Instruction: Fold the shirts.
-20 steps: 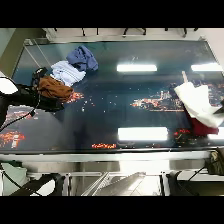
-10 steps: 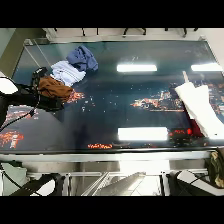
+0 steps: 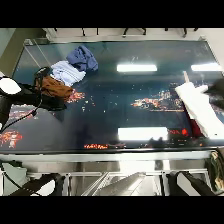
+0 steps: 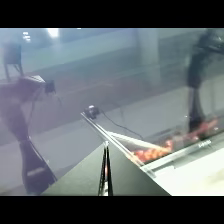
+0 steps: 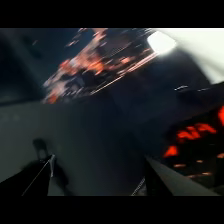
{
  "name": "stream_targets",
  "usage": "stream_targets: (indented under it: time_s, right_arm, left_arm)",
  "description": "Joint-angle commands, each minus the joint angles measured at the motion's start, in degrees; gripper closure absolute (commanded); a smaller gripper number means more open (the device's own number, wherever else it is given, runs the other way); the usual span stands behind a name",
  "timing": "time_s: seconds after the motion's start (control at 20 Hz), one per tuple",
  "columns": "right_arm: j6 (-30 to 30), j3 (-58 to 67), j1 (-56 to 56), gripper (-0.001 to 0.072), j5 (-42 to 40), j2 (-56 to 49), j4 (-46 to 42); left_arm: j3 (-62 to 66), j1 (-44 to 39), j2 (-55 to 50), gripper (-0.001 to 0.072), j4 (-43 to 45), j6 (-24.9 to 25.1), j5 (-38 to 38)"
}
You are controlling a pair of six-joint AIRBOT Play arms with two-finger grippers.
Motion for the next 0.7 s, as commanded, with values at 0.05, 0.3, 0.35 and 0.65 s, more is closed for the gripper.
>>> stream_targets:
  time_s: [0.05,0.3,0.35,0.65]
  right_arm:
    - [2.2,-9.3,36.3,0.0520,-20.8,-1.0,2.3]
    - [2.3,-9.3,46.6,0.0691,-30.8,-5.1,1.6]
    - [2.3,-9.3,46.6,0.0691,-30.8,-5.2,1.4]
    - [2.3,-9.3,46.6,0.0691,-28.3,-5.2,1.5]
  left_arm:
    - [0.0,-4.3,0.0,0.0696,0.0,-0.3,-1.6]
    - [0.0,-6.4,0.0,0.0695,0.0,-0.3,-3.1]
    - [0.0,-6.4,0.0,0.0696,0.0,-0.3,-2.9]
    - [0.0,-6.4,0.0,0.0695,0.5,-0.2,-2.8]
